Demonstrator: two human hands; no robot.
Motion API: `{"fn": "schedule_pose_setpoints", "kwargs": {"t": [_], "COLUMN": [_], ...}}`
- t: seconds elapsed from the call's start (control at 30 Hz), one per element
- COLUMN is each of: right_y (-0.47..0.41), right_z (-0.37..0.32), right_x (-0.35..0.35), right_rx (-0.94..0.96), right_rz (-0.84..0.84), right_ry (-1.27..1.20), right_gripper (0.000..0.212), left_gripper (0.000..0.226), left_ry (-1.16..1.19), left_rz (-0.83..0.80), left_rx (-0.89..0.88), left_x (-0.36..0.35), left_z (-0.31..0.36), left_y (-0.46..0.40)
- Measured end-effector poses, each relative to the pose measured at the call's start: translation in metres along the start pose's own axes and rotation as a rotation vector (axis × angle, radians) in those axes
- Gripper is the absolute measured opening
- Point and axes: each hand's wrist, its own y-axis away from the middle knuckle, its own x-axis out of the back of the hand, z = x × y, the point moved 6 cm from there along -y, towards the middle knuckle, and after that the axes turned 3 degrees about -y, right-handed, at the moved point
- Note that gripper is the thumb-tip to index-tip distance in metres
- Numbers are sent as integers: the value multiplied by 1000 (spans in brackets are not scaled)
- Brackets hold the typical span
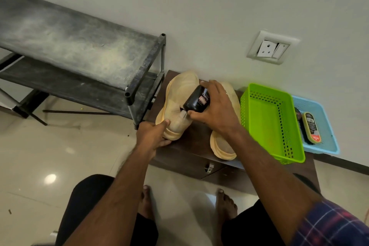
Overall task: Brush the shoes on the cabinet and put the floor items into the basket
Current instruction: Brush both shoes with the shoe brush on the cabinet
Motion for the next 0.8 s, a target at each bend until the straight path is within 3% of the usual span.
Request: {"fn": "schedule_pose_setpoints", "kwargs": {"t": [0.27, 0.5, 0.67, 0.8], "right_y": [22, 27, 42, 54], "right_z": [2, 13, 23, 36], "right_x": [14, 33, 46, 84], "right_rx": [13, -19, -29, -83], "right_rz": [19, 27, 24, 137], "right_ry": [133, 20, 34, -21], "right_gripper": [80, 83, 77, 75], "left_gripper": [42, 32, 46, 53], "left_ry": [-210, -544, -1039, -939], "left_rz": [-103, -269, -67, 168], "left_rx": [-28, -131, -444, -586], "left_x": [-6, -20, -21, -28], "left_z": [2, -1, 11, 36], "left_y": [4, 24, 29, 50]}}
